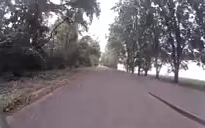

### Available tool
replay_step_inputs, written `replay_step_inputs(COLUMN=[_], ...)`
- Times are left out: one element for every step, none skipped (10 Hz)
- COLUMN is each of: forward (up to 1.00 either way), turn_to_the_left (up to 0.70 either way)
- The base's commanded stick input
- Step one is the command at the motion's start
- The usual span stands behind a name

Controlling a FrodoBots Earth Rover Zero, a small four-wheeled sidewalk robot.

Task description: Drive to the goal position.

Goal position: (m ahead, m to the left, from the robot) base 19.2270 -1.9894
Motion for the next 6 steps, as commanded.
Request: replay_step_inputs(forward=[0.7, 0.7, 0.7, 0.7, 0.7, 0.7], turn_to_the_left=[0.0, 0.0, 0.0, 0.0, 0.0, 0.0])
